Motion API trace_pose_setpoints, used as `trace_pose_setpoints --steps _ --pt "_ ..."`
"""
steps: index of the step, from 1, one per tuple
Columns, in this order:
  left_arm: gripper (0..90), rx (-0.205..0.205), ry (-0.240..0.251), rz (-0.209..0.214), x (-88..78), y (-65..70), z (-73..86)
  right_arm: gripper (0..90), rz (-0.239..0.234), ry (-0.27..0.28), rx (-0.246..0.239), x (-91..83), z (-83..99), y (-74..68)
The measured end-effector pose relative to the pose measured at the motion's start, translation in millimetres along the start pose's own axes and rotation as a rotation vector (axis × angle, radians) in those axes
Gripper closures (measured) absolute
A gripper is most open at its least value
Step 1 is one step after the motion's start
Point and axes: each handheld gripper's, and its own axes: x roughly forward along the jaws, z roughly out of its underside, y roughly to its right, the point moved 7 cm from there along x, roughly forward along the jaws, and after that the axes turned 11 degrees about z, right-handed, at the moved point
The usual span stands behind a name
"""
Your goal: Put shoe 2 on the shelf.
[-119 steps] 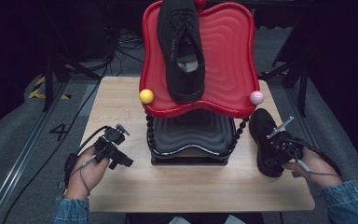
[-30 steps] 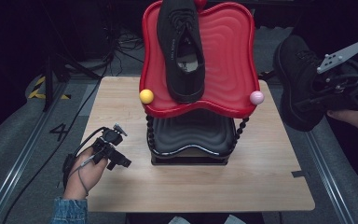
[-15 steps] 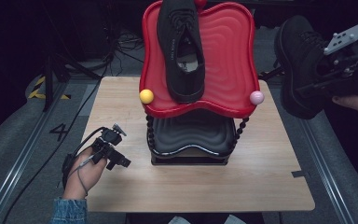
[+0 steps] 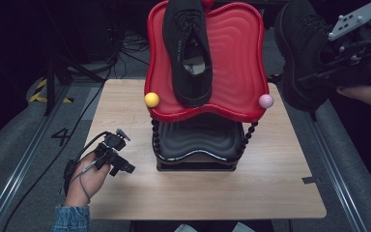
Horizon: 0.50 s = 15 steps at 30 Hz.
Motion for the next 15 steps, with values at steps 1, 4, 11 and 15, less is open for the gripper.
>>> trace_pose_setpoints --steps 1,4,11,15 --pt "17.9 -0.003 0.004 0.002 0.2 0.3 -0.2 87.0 0.004 -0.001 -0.004 -0.8 -2.4 -0.9" --pt "17.9 -0.010 0.004 0.014 1.0 1.2 0.1 87.0 0.008 0.006 -0.020 -3.2 -11.6 -4.9" --pt "17.9 -0.017 0.008 0.026 1.8 3.2 -0.1 87.0 0.006 0.025 -0.044 -5.6 -27.1 -12.2" --pt "17.9 -0.021 0.008 0.027 2.2 2.8 0.3 86.9 0.017 0.031 -0.063 -6.6 -36.0 -15.4"
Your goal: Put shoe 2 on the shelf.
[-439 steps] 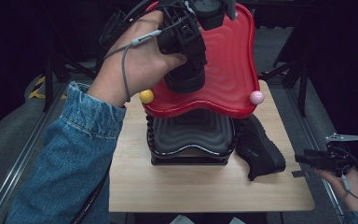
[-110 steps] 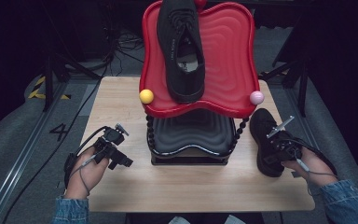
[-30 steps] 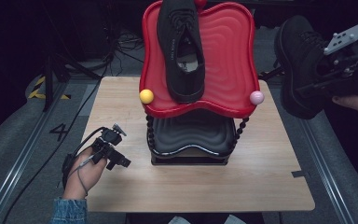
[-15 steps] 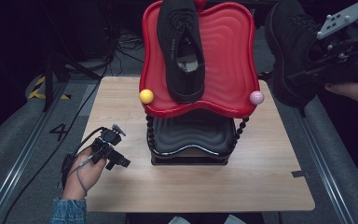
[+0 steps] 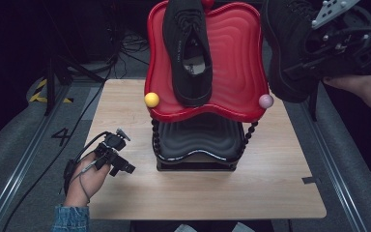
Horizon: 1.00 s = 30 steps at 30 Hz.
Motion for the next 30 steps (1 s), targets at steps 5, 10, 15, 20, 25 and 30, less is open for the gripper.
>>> trace_pose_setpoints --steps 5,10,15,20,25,30 --pt "17.9 0.015 -0.010 -0.004 -0.5 -1.4 0.0 87.0 -0.001 0.005 -0.016 -1.2 -10.3 -3.3" --pt "17.9 0.014 -0.011 -0.001 0.1 -1.3 0.3 87.0 -0.003 0.011 -0.032 -1.4 -19.0 -7.8" --pt "17.9 0.011 -0.013 0.001 0.5 -0.9 0.5 86.9 -0.007 0.021 -0.045 1.5 -27.5 -12.7" --pt "17.9 0.026 -0.020 -0.007 0.2 -2.1 0.4 86.9 -0.018 0.031 -0.063 8.4 -36.5 -18.8" --pt "17.9 0.018 -0.019 -0.002 0.9 -2.2 1.0 86.9 -0.020 0.025 -0.078 17.4 -46.4 -24.4" --pt "17.9 0.013 -0.022 0.000 1.0 -2.3 1.9 86.9 -0.027 0.022 -0.089 23.9 -53.0 -28.5"
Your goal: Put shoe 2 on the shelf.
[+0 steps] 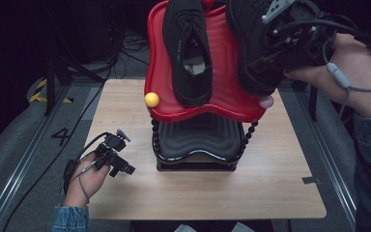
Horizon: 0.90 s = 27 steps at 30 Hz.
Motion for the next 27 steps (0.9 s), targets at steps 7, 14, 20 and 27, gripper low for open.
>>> trace_pose_setpoints --steps 7,14,20,27 --pt "17.9 -0.003 0.008 0.009 -0.3 0.5 0.7 86.9 -0.014 -0.001 -0.019 11.0 -10.4 -6.7" --pt "17.9 -0.004 0.005 0.011 -0.2 0.1 1.3 86.6 -0.012 -0.021 -0.033 22.8 -14.7 -10.7" --pt "17.9 -0.007 0.003 0.011 1.3 0.4 0.8 86.0 -0.003 -0.023 -0.047 33.3 -16.6 -16.5" --pt "17.9 -0.007 -0.004 0.010 1.6 0.3 1.2 84.7 0.004 -0.022 -0.060 44.9 -15.9 -22.9"
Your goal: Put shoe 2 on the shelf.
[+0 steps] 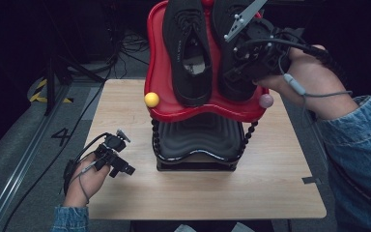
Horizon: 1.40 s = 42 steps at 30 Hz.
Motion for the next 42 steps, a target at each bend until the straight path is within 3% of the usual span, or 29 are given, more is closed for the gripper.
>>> trace_pose_setpoints --steps 19,22,24,29,36,42 --pt "17.9 0.003 -0.007 0.005 2.8 -0.3 -0.4 81.4 0.003 0.026 0.010 10.6 -1.9 -14.5" --pt "17.9 -0.001 -0.009 0.002 3.5 0.0 -0.7 76.8 0.005 0.031 0.002 10.1 -1.3 -16.0" --pt "17.9 0.002 -0.008 0.004 3.4 -0.3 -0.9 66.5 -0.006 0.040 -0.012 8.3 -1.5 -18.4" --pt "17.9 -0.001 -0.011 0.006 3.4 -0.1 -0.6 57.7 -0.001 0.069 0.013 -2.6 -3.9 -15.4" --pt "17.9 0.004 -0.008 0.007 2.8 -0.3 -0.4 54.1 0.014 0.116 0.038 -25.0 -5.5 -8.3" --pt "17.9 0.007 -0.013 0.008 4.0 -0.1 -0.1 52.4 0.020 0.189 0.061 -48.5 -4.2 -1.1"
